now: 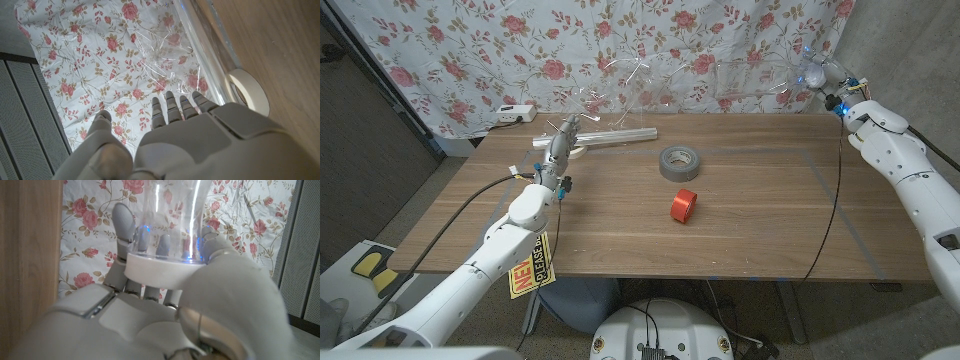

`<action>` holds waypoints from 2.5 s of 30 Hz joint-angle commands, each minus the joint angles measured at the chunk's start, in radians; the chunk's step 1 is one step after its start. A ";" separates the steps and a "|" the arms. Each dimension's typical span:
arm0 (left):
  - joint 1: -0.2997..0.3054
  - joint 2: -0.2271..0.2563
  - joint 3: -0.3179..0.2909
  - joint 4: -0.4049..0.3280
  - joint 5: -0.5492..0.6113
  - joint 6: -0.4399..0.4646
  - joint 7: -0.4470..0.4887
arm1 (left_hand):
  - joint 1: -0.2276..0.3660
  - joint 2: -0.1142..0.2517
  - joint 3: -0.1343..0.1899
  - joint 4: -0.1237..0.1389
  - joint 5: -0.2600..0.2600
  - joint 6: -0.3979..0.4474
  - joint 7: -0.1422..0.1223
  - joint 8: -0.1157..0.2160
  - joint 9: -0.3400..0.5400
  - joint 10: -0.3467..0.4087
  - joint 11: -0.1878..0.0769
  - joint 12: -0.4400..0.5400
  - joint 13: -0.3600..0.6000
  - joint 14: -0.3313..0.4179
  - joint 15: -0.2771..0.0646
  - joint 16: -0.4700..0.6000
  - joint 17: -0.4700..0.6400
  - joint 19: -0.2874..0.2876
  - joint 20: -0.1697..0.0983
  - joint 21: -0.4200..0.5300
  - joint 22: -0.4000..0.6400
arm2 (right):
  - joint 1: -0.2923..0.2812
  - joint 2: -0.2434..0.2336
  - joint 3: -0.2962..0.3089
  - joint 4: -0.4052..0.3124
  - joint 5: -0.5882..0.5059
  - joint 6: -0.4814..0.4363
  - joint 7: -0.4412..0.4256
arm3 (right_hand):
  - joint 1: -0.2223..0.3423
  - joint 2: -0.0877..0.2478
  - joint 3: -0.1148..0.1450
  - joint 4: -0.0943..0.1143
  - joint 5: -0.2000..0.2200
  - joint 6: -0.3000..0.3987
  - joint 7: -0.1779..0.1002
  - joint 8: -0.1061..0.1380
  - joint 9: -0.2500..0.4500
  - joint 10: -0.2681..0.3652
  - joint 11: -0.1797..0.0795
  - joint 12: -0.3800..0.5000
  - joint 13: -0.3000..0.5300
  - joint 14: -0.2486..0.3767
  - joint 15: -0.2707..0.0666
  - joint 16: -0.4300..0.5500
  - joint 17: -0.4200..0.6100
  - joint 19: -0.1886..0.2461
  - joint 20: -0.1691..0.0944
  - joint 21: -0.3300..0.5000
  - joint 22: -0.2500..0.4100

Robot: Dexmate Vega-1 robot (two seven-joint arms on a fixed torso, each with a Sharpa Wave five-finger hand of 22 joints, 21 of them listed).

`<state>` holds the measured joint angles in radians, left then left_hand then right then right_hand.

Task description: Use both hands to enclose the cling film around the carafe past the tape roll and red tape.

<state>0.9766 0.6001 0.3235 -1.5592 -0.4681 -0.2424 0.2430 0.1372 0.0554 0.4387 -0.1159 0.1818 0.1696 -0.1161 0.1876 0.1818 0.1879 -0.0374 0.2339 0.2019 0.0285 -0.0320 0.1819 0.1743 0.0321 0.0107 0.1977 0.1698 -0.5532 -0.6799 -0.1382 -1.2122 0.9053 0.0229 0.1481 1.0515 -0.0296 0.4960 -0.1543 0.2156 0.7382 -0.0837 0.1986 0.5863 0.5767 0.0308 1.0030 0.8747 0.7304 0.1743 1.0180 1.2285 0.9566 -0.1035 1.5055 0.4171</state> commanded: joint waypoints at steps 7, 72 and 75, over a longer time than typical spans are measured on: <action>-0.013 0.047 -0.012 -0.020 0.100 0.039 0.065 | 0.026 0.006 0.009 -0.018 0.001 -0.003 0.008 0.002 0.000 0.006 -0.007 0.000 0.003 0.002 -0.016 0.001 0.001 0.004 0.002 -0.006 0.004 | 0.011 -0.014 -0.003 0.006 -0.008 -0.011 -0.006 | 0.175 0.182 0.010 -0.001 0.001 0.043 0.044 -0.004 0.004 0.100 -0.105 0.010 0.000 0.350 -0.390 0.236 0.003 -0.043 -0.114 0.015 -0.008; -0.122 0.226 0.007 -0.049 0.385 0.217 0.103 | 0.151 -0.059 0.014 -0.053 0.007 -0.063 0.035 -0.006 0.004 -0.022 -0.019 -0.008 0.013 0.096 -0.014 0.020 0.005 0.095 -0.006 0.015 0.005 | 0.043 -0.023 -0.031 0.041 -0.049 -0.014 0.010 | 0.153 0.179 0.033 -0.002 -0.006 0.040 0.039 -0.004 0.001 0.095 -0.108 0.032 -0.016 0.334 -0.390 0.245 0.003 -0.067 -0.114 0.046 -0.031; -0.130 0.245 0.017 -0.059 0.420 0.239 0.099 | 0.160 -0.061 0.015 -0.054 0.007 -0.075 0.036 -0.007 0.005 -0.025 -0.026 -0.009 0.014 0.105 -0.015 0.022 0.005 0.102 -0.002 0.016 0.005 | 0.044 -0.023 -0.034 0.041 -0.049 -0.018 0.010 | 0.152 0.179 0.034 -0.002 -0.006 0.041 0.040 -0.004 0.000 0.096 -0.110 0.031 -0.020 0.333 -0.390 0.246 0.002 -0.068 -0.114 0.046 -0.031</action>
<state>0.8595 0.8167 0.3222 -1.6042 -0.1468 -0.0510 0.2955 0.2823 -0.0049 0.4511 -0.1643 0.1817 0.1060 -0.0832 0.1809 0.1841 0.1674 -0.0572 0.2302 0.2119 0.1221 -0.0461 0.1975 0.1745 0.1217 0.0071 0.2045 0.1699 -0.5090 -0.7007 -0.1683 -1.1640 0.8592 0.0157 0.1637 1.0397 -0.0178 0.5261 -0.1573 0.2108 0.7447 -0.0799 0.1986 0.5837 0.5748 0.0226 1.0283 0.8548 0.7304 0.1743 1.0264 1.2293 0.9423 -0.0892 1.5460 0.3847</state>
